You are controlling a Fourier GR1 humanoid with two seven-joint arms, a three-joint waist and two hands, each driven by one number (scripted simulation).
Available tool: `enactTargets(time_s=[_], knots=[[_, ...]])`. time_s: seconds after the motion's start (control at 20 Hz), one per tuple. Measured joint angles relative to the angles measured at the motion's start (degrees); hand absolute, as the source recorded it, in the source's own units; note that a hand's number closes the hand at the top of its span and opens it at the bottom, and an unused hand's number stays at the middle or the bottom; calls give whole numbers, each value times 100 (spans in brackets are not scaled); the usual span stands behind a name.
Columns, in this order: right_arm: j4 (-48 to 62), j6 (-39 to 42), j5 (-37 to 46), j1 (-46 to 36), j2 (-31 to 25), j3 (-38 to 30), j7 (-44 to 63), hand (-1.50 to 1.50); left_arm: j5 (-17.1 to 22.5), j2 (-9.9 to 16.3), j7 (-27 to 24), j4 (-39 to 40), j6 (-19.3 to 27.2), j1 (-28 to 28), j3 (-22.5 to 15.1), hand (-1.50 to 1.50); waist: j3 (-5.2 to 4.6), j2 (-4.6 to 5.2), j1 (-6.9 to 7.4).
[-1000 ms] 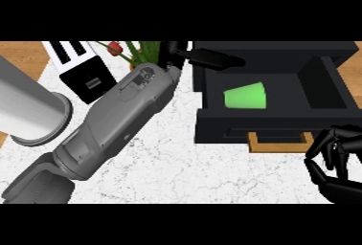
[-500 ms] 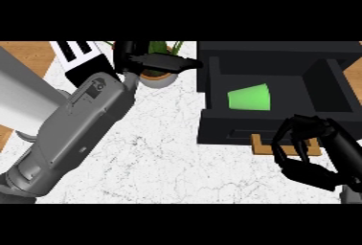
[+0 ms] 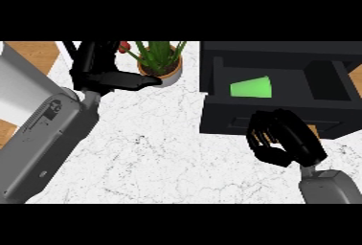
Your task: Pick up the cup, place it into the drawer and close the drawer
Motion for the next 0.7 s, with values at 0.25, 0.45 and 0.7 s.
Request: enactTargets(time_s=[0.25, 0.45, 0.7], knots=[[1319, -628, 879, -607, 180, 314, -242, 150, 84, 400, -41, -360, -343, 552, 304, -150, 2, 21, -23], [2728, -1123, 1138, -1299, 364, 157, -612, 150, 109, 608, -164, -596, -603, 1039, 550, -150, 4, 35, -37], [4390, -1506, 1199, -2356, 544, -206, -1041, 150, 74, 751, -221, -890, -824, 1522, 721, -150, -8, 27, -12]])
